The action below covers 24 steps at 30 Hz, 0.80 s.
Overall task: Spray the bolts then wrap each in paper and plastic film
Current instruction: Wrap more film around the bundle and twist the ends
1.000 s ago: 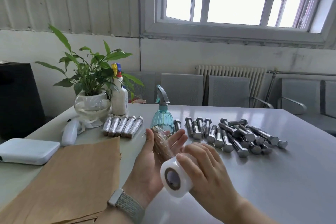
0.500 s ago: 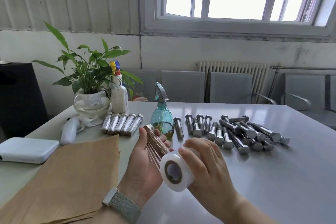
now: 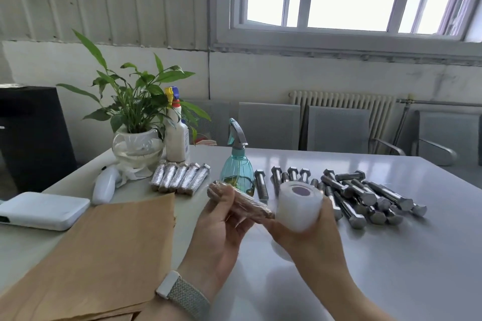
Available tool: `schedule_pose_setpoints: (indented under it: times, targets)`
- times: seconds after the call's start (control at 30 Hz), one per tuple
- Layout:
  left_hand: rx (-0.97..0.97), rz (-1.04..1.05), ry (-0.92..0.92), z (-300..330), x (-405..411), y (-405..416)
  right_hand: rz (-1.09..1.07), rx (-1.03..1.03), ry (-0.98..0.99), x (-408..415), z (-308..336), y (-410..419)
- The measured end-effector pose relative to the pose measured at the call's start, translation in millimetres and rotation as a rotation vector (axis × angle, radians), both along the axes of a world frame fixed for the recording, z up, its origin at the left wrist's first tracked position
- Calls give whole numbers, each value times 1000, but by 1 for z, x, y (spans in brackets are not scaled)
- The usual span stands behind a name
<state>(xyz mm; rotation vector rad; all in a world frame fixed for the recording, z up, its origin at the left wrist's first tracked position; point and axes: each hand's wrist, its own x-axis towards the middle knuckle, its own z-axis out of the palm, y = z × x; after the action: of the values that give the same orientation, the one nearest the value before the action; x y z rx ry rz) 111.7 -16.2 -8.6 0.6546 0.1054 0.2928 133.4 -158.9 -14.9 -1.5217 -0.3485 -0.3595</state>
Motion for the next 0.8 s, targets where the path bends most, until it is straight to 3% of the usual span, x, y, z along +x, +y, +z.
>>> schedule_pose_setpoints:
  times: [0.17, 0.37, 0.6, 0.8]
  targets:
    - [129, 89, -117, -5, -2, -2, 154, 110, 336, 1, 1, -6]
    - [434, 250, -133, -9, -2, -6, 328, 102, 529, -3, 3, -8]
    - [419, 293, -257, -8, 0, -2, 637, 30, 658, -14, 11, -10]
    - [247, 204, -234, -5, -2, 3, 653, 153, 795, -12, 11, -16]
